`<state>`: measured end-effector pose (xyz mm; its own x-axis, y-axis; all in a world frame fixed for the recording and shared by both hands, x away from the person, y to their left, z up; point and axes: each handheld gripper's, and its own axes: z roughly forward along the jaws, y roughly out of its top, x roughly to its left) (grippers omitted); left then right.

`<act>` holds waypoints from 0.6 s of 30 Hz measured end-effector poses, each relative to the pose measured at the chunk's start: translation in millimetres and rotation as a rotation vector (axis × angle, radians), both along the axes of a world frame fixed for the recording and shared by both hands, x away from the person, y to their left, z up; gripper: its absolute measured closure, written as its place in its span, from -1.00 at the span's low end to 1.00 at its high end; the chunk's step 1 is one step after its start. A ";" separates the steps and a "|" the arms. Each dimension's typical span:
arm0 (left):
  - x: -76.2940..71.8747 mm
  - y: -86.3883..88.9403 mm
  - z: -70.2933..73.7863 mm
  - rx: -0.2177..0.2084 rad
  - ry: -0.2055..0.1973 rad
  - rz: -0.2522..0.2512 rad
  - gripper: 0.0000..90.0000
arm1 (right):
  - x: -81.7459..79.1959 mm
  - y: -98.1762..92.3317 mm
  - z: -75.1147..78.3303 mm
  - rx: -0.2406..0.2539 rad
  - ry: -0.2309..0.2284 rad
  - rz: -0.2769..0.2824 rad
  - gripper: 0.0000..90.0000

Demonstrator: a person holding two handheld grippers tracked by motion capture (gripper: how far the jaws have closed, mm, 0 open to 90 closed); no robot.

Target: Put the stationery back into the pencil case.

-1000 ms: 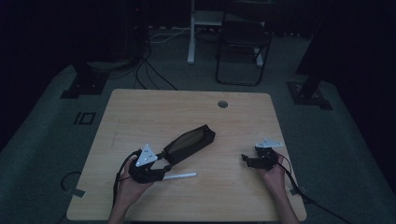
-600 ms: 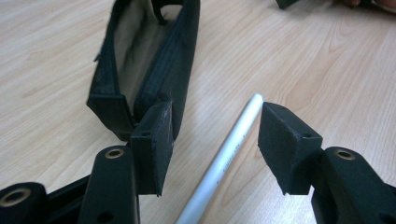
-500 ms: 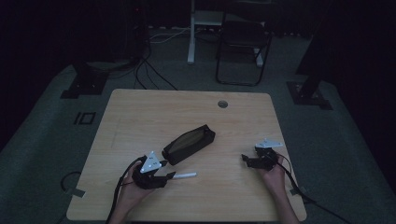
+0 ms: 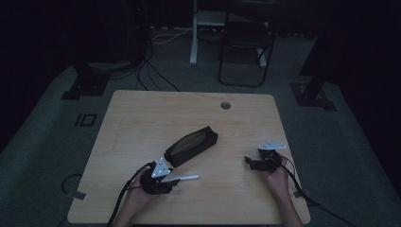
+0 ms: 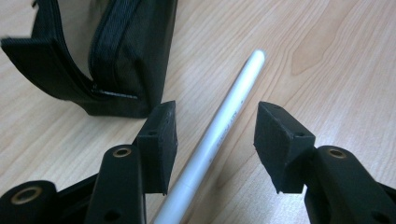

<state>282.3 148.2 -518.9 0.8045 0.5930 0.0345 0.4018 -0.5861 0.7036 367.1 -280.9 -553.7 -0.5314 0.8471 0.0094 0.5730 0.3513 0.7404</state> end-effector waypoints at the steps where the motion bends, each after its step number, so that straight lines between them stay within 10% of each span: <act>1: 0.6 0.2 -1.2 0.004 0.005 0.000 0.13 | 0.0 0.0 0.0 0.000 0.000 0.000 -0.49; 18: 7.3 -2.9 -16.0 0.074 0.061 0.002 0.25 | 0.0 0.0 0.0 0.000 0.000 0.000 -0.49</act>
